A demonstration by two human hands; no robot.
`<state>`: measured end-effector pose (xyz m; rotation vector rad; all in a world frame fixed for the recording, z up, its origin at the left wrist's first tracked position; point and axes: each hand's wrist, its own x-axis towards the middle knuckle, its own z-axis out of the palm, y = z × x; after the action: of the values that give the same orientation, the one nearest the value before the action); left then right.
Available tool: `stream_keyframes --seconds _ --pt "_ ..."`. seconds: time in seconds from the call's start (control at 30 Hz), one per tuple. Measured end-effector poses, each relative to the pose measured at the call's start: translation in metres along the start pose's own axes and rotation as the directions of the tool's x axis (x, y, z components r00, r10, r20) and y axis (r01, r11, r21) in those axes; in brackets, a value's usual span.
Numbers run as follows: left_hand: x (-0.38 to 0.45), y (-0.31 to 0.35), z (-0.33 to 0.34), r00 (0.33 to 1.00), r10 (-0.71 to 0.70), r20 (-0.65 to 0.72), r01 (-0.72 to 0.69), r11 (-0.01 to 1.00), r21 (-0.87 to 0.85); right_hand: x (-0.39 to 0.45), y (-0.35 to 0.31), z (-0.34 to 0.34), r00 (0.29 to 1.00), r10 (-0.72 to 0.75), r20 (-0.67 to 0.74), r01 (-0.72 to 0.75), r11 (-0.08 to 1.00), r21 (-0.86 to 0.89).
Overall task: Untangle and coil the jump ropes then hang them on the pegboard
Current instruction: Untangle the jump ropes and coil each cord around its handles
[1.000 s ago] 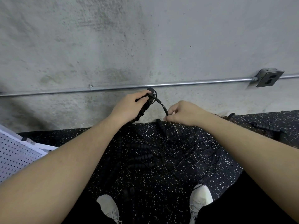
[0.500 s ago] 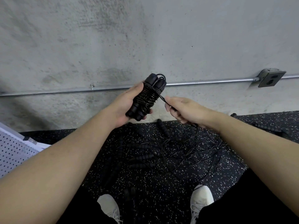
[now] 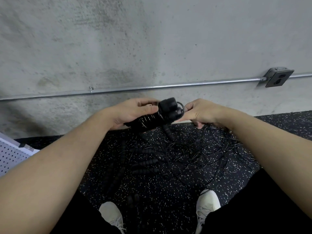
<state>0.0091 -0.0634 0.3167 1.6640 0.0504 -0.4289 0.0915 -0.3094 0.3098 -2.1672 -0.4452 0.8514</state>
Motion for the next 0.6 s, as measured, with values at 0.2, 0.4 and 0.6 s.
stream_keyframes --seconds 0.2,0.4,0.6 --pt "-0.001 0.005 0.011 0.983 -0.009 0.183 -0.085 0.861 0.502 0.003 0.004 -0.006 0.984 0.098 0.147 -0.107 0.993 0.058" --pt "0.003 0.007 0.029 0.997 0.011 0.074 -0.070 0.460 0.885 0.009 -0.003 0.006 0.986 0.133 0.101 -0.151 0.969 0.194" --pt "0.012 -0.014 0.036 0.994 0.112 0.020 -0.049 0.259 0.965 0.010 -0.016 0.030 0.994 0.037 -0.099 -0.032 0.998 0.047"
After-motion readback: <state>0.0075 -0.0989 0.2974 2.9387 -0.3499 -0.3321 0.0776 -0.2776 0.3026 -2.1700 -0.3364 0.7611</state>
